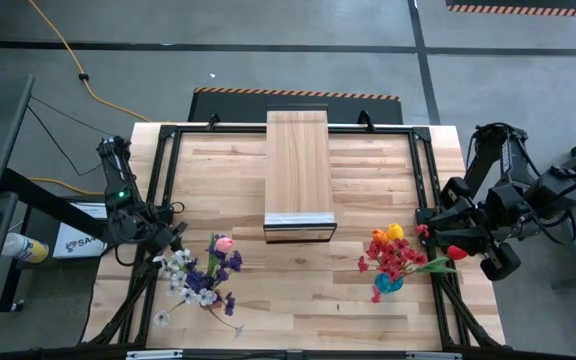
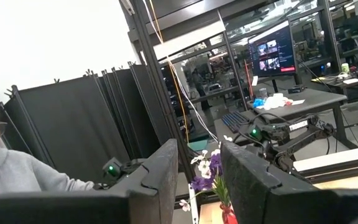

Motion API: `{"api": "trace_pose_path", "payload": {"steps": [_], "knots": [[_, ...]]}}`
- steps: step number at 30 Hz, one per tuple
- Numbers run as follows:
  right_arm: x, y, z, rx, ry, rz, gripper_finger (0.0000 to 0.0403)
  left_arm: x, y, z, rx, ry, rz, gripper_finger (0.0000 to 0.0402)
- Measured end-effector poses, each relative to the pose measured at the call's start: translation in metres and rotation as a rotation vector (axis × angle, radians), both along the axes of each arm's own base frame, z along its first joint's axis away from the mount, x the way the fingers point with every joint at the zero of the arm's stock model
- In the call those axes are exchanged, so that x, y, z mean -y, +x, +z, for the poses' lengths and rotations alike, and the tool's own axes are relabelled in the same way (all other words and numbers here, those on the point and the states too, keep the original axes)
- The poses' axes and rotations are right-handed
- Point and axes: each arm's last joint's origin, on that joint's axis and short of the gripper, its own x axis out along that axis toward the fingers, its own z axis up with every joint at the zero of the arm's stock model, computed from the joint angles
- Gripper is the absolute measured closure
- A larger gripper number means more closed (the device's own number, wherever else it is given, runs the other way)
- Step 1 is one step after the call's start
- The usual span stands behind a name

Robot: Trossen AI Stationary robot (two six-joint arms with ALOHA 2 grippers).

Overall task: Pick and place flowers into a vace then onto a shelf
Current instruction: Put the red vase with flowers on the shelf

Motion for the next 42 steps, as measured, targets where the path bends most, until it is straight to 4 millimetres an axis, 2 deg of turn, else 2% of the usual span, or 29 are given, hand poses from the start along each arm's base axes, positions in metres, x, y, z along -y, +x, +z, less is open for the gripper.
{"api": "trace_pose_path", "payload": {"steps": [4,10,21,42], "knots": [[0.000,0.000,0.000,-0.001,-0.002,0.000,0.0289,0.004,0.002,-0.003,-0.048,-0.001,0.031,0.0190],[-0.003,0.001,-0.001,-0.004,-0.010,0.000,0.0289,0.017,0.009,-0.012,-0.022,-0.024,0.026,0.0190],[-0.004,0.001,-0.001,-0.004,-0.011,0.000,0.0289,0.031,0.016,-0.023,-0.091,0.040,0.031,0.0190],[-0.004,0.001,-0.001,-0.004,-0.010,0.000,0.0289,0.054,0.031,-0.031,-0.025,0.116,0.085,0.0190]]}}
